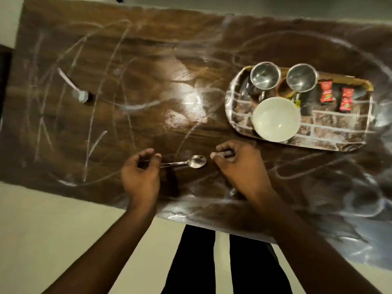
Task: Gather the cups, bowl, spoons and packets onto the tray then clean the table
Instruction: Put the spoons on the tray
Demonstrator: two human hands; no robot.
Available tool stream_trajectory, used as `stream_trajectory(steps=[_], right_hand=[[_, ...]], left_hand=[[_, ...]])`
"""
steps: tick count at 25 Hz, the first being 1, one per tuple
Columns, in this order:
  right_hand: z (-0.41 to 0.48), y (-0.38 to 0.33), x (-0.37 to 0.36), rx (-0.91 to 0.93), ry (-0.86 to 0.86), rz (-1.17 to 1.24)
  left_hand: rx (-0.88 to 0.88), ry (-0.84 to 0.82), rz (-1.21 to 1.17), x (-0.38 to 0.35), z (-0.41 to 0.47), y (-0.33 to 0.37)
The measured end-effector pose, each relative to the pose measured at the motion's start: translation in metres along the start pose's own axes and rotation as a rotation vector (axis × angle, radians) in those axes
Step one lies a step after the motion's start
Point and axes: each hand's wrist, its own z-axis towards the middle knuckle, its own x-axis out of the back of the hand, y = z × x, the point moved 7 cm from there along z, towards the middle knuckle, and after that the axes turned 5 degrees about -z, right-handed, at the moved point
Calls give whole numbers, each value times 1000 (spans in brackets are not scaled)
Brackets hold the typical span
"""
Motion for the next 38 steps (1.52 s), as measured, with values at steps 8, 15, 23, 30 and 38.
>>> stream_trajectory(steps=[8, 15, 23, 30, 38], right_hand=[[0, -3, -58, -50, -20, -61], [-15, 10, -36, -151, 1, 215], [-65, 29, 118, -132, 299, 404], [-80, 97, 258, -177, 493, 269], [-13, 152, 313, -204, 483, 172]], left_hand=[[214, -62, -99, 24, 29, -53], [288, -114, -281, 12, 19, -43], [483, -466, -673, -99, -81, 23], [737, -637, -710, -250, -215, 34], [713, -505, -542, -359, -244, 27]])
